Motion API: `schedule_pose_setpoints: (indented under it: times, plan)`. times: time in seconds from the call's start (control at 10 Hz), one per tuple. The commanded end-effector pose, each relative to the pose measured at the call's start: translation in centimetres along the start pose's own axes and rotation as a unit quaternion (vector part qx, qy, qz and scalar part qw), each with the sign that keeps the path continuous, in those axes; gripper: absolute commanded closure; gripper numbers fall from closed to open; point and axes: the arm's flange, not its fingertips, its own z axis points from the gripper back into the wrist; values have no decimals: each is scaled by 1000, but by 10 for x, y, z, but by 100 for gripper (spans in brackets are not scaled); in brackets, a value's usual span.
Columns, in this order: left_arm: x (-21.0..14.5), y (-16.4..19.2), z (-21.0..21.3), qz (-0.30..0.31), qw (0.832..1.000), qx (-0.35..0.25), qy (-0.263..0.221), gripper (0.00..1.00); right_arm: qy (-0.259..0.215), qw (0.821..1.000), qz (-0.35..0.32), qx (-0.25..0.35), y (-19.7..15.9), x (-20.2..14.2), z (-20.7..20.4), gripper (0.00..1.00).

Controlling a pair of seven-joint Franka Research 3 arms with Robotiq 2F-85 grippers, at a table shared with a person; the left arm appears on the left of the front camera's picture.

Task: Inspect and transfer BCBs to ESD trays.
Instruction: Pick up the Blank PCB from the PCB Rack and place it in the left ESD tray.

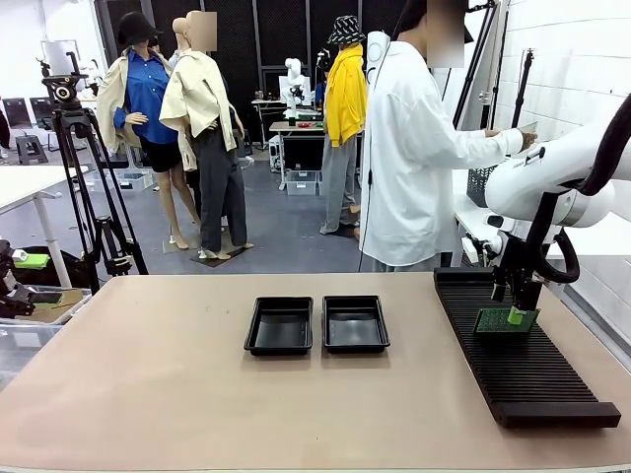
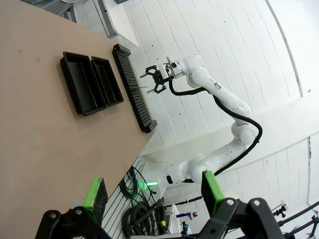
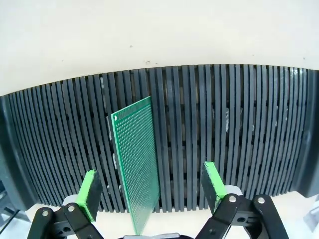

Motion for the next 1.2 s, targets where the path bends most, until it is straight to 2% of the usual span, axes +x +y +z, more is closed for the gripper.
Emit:
schedule_pose_setpoints:
  times: [0.0, 0.7, 0.9, 1.1]
  plan:
    - [0, -2, 1, -3, 1000, 0, -1, 0, -5, 1000, 3, -1, 0, 0, 1, 0]
    - [0, -2, 1, -3, 1000, 0, -1, 0, 8, 1000, 16, -9, 11, 4, -5, 0]
    - [0, -2, 1, -3, 1000, 0, -1, 0, 4, 1000, 30, -7, 16, 5, -10, 9]
    - [0, -2, 1, -3, 1000, 0, -1, 0, 0, 1000, 30, -5, 17, 3, -8, 32]
